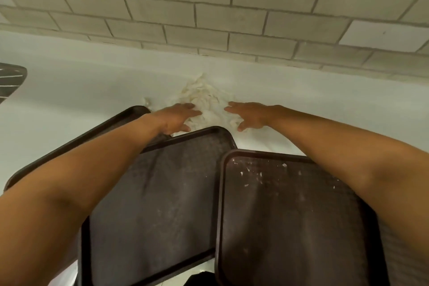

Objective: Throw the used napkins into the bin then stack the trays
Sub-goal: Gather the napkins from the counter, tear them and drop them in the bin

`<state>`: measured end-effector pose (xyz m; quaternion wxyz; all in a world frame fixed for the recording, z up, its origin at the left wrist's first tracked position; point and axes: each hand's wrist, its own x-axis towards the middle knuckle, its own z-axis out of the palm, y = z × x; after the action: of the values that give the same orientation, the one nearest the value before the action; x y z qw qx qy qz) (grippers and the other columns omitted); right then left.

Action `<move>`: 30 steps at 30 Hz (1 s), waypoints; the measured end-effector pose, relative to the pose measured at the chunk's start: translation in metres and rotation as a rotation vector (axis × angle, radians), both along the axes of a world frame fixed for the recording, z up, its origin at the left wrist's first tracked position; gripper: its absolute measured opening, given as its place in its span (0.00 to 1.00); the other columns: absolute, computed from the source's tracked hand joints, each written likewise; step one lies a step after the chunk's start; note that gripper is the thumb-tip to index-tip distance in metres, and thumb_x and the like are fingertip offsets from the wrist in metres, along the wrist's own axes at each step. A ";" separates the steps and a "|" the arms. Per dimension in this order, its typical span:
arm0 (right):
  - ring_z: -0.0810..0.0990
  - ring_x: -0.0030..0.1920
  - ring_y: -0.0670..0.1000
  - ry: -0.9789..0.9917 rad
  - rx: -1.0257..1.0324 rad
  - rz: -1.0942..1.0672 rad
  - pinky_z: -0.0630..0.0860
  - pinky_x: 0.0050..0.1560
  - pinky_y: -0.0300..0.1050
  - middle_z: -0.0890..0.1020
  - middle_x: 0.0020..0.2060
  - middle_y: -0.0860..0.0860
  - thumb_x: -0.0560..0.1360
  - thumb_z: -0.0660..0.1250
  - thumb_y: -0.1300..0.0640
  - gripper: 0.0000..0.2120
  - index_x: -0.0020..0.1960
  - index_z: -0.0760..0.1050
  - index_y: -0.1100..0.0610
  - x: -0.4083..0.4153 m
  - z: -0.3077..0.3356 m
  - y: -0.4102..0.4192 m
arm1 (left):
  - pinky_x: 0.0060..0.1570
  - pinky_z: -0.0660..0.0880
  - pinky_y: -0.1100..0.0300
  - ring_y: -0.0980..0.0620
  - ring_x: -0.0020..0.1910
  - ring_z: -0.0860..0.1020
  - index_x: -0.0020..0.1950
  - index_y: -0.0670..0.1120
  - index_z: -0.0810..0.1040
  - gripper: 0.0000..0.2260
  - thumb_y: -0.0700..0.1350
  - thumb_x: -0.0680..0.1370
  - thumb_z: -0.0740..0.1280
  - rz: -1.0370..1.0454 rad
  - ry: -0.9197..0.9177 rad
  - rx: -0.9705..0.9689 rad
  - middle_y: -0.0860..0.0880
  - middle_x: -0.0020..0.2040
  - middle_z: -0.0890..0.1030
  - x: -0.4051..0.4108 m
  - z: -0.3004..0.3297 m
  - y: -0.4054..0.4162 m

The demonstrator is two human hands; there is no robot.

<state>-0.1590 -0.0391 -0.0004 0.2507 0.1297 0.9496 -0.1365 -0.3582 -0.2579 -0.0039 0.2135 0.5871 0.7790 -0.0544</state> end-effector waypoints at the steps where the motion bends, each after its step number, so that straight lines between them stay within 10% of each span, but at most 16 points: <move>1: 0.56 0.80 0.53 -0.001 -0.001 -0.008 0.56 0.75 0.47 0.46 0.82 0.45 0.79 0.69 0.53 0.41 0.82 0.48 0.45 -0.001 -0.004 0.002 | 0.76 0.57 0.48 0.46 0.80 0.53 0.79 0.58 0.59 0.30 0.48 0.80 0.68 -0.010 0.028 0.003 0.50 0.82 0.54 -0.001 -0.003 0.002; 7: 0.66 0.75 0.53 0.126 -0.014 -0.068 0.63 0.69 0.46 0.63 0.79 0.47 0.79 0.69 0.52 0.29 0.78 0.65 0.48 0.007 -0.017 0.002 | 0.66 0.69 0.51 0.45 0.70 0.69 0.71 0.55 0.75 0.19 0.49 0.80 0.68 -0.039 0.047 0.128 0.49 0.72 0.69 -0.006 -0.009 0.011; 11: 0.79 0.60 0.57 0.282 0.003 -0.158 0.73 0.56 0.50 0.81 0.60 0.51 0.77 0.70 0.53 0.14 0.61 0.80 0.56 0.017 -0.023 -0.004 | 0.61 0.71 0.54 0.47 0.62 0.75 0.62 0.49 0.82 0.12 0.48 0.79 0.70 0.027 0.021 0.225 0.49 0.65 0.74 -0.007 -0.006 0.013; 19: 0.80 0.52 0.56 0.277 0.042 -0.168 0.73 0.49 0.47 0.81 0.52 0.52 0.80 0.68 0.53 0.11 0.58 0.82 0.58 0.037 -0.023 -0.014 | 0.67 0.69 0.51 0.47 0.64 0.72 0.62 0.47 0.82 0.17 0.55 0.79 0.68 0.220 -0.078 0.307 0.48 0.65 0.72 -0.007 0.011 0.014; 23: 0.73 0.33 0.42 0.224 -0.126 -0.219 0.66 0.36 0.38 0.74 0.31 0.42 0.78 0.71 0.57 0.16 0.33 0.73 0.48 0.038 0.002 -0.012 | 0.67 0.69 0.54 0.46 0.65 0.73 0.64 0.46 0.81 0.18 0.55 0.79 0.68 0.223 -0.092 0.344 0.46 0.65 0.74 -0.002 0.029 0.011; 30: 0.85 0.47 0.56 0.318 -0.215 -0.269 0.82 0.53 0.56 0.87 0.45 0.56 0.75 0.74 0.51 0.11 0.49 0.84 0.60 0.031 0.072 -0.010 | 0.55 0.72 0.54 0.46 0.50 0.77 0.49 0.40 0.83 0.17 0.54 0.80 0.66 0.215 -0.123 0.448 0.42 0.50 0.79 0.011 0.068 0.008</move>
<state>-0.1278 -0.0492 0.0713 0.0901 0.2047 0.9312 -0.2879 -0.3475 -0.2500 0.0639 0.1297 0.5356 0.8151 0.1785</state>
